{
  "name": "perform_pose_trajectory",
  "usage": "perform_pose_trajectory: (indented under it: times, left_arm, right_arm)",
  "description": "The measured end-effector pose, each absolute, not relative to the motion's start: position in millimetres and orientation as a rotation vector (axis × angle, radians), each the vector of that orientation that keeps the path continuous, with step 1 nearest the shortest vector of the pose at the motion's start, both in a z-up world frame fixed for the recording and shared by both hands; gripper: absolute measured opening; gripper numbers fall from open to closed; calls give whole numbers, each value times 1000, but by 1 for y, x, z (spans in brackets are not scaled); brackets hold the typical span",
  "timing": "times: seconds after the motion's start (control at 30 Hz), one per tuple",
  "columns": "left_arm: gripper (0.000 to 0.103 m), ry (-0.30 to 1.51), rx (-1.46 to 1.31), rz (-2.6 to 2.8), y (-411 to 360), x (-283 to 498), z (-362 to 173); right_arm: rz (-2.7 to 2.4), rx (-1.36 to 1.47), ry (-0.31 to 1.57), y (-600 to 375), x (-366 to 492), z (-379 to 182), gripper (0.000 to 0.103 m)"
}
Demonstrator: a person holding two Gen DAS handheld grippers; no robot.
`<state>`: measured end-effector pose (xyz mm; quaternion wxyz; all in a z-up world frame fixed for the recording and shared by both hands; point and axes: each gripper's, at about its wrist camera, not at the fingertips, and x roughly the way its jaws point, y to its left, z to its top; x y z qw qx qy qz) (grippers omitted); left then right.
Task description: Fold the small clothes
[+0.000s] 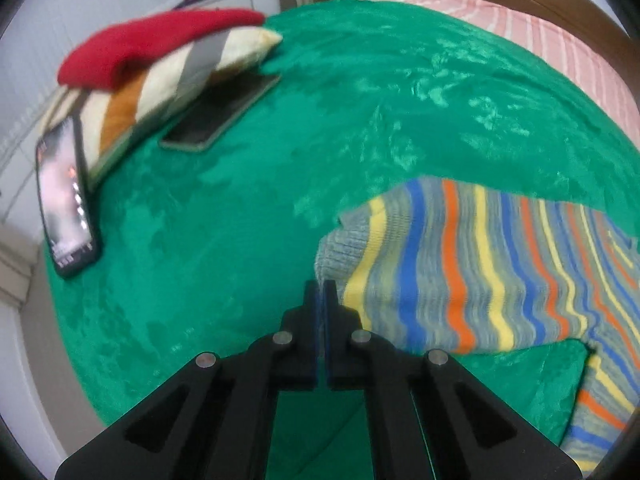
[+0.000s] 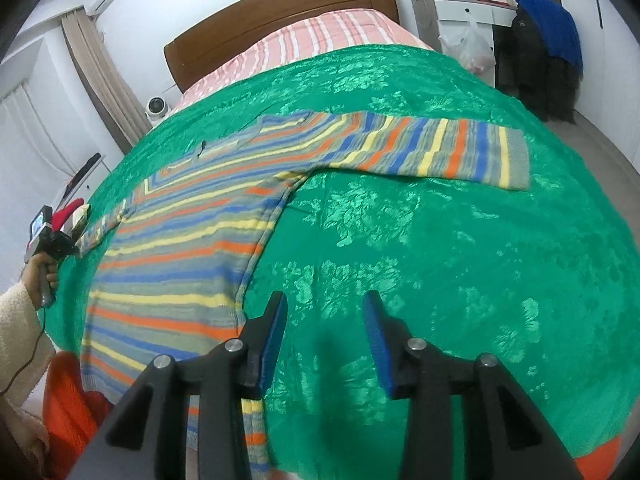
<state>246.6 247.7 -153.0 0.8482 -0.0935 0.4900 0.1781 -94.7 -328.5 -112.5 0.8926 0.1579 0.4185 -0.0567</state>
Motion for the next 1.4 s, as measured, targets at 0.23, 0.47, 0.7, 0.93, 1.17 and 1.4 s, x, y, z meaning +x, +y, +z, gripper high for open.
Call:
perform_pose_trajectory:
  times: [0.23, 0.47, 0.7, 0.93, 1.17, 1.4]
  left_arm:
    - [0, 1027, -251, 255, 248, 234, -144]
    - [41, 1021, -438, 52, 262, 231, -147]
    - [3, 1059, -210, 185, 237, 240, -157]
    - [2, 1064, -123, 371, 248, 243, -164]
    - [24, 1094, -95, 315, 246, 242, -157]
    - [72, 986, 3, -139, 188, 247, -70]
  right_arm:
    - [-127, 324, 859, -328, -96, -110, 43]
    - [-104, 310, 873, -318, -93, -113, 43]
    - [-101, 285, 884, -311, -90, -113, 43]
    - [-128, 259, 874, -315, -92, -107, 43]
    - [-122, 288, 893, -324, -91, -111, 44]
    - [-101, 208, 885, -353, -48, -77, 60]
